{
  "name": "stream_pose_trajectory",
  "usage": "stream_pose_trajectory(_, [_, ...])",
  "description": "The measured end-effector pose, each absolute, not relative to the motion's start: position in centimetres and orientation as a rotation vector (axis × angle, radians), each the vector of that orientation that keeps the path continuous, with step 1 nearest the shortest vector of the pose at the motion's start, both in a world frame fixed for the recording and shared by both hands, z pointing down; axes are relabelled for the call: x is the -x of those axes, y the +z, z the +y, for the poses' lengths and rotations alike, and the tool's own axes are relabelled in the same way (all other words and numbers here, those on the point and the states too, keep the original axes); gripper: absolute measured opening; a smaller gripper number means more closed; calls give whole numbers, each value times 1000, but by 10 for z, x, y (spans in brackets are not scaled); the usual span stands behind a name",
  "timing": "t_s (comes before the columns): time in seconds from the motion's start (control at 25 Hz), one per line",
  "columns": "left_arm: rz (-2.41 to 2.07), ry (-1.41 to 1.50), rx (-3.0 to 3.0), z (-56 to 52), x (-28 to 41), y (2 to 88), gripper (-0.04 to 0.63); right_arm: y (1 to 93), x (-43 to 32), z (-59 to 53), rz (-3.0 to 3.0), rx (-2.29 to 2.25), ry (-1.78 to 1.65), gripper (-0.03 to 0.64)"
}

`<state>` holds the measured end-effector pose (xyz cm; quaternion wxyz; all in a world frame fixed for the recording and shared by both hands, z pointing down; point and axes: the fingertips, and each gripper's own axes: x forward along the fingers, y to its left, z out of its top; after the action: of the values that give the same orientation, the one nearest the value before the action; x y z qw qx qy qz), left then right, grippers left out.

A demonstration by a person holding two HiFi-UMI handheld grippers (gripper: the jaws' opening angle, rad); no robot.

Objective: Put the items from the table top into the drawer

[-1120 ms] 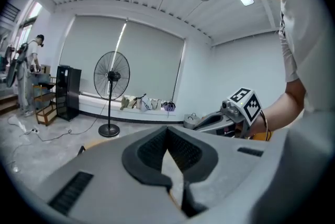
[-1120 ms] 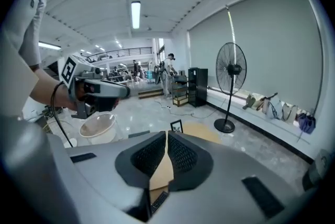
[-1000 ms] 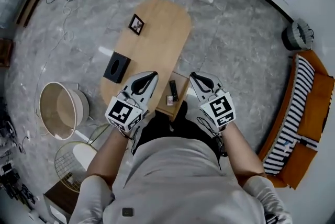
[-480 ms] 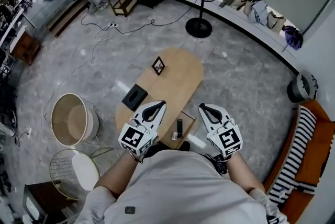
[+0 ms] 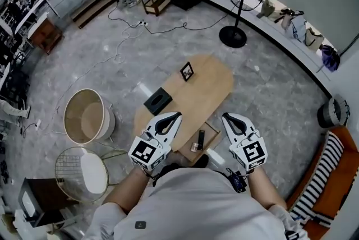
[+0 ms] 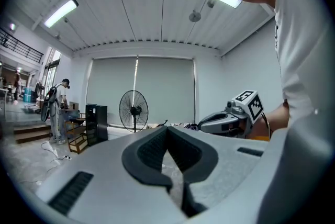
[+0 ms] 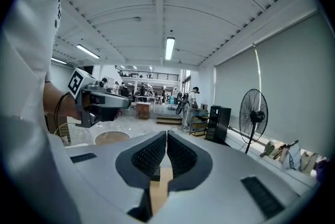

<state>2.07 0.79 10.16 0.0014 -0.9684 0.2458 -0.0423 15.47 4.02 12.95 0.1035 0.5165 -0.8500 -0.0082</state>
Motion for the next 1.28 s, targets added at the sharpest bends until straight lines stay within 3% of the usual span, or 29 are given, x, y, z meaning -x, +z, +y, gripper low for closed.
stream_pose_trajectory(0.88, [565,-47,3066,111,149,66,9,86,-9,162,-2395,-1751,-153,31])
stream_pose_trajectory(1.28, [466,-67,3083,149,185,79,9,94,47,208,-2375,-1777,-150,29])
